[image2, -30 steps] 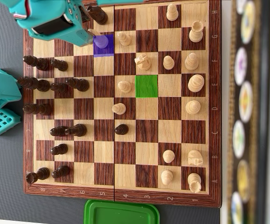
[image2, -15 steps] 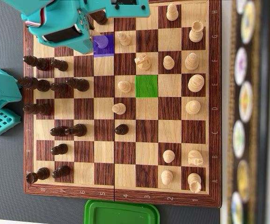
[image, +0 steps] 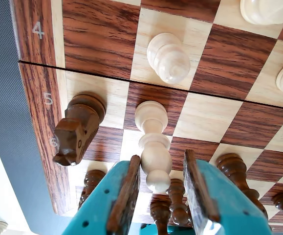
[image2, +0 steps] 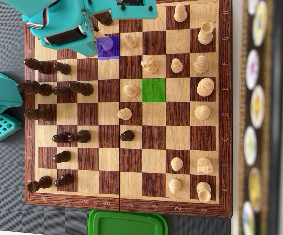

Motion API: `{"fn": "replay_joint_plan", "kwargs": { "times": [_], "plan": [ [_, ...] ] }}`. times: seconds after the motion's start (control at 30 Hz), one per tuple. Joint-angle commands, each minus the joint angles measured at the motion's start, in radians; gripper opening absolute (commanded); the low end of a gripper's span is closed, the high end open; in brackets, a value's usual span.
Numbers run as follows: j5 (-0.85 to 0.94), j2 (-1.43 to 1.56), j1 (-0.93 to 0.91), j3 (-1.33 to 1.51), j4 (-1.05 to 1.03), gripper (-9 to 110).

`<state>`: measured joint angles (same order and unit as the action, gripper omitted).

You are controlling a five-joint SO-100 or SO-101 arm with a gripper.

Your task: Play chess

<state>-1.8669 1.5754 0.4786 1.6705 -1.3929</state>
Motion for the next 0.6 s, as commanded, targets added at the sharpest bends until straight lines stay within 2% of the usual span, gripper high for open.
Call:
{"fn": "replay_joint_plan", "kwargs": {
  "times": [0.0,0.57],
  "plan": [
    [-0.005,0.009,-0.003,-0.020,0.009,14],
    [-0.002,0.009,-0.003,-0.020,0.009,6]
  ]
}}
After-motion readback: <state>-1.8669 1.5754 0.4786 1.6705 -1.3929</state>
